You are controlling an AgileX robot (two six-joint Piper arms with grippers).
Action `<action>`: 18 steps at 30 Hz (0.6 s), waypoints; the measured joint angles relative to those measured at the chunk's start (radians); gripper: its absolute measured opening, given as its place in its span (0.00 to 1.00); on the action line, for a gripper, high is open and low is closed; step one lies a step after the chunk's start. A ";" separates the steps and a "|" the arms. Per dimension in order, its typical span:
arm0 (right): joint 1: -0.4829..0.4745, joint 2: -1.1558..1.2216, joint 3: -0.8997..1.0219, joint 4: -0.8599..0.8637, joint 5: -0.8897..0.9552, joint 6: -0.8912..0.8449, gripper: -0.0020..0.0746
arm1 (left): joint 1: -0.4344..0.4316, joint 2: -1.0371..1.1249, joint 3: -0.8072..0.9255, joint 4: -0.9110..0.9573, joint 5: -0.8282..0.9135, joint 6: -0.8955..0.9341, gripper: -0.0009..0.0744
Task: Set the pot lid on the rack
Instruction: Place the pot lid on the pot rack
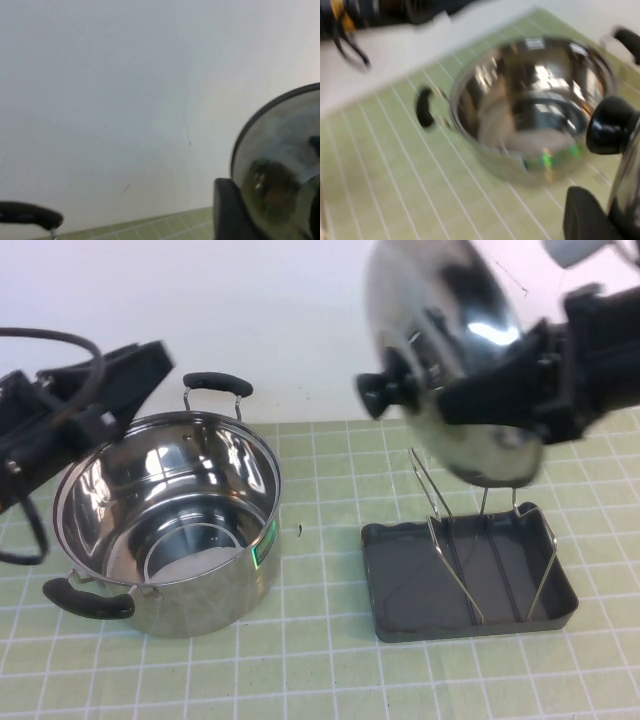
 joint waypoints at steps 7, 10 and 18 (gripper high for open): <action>0.000 -0.105 0.086 -0.156 -0.061 0.149 0.14 | 0.095 0.000 0.000 0.192 0.016 -0.066 0.05; 0.000 -0.091 0.160 -0.111 -0.100 0.153 0.14 | 0.097 0.000 0.000 0.214 0.013 -0.064 0.02; 0.000 -0.022 0.230 -0.007 -0.167 0.082 0.14 | 0.097 0.000 0.000 0.231 -0.005 -0.046 0.01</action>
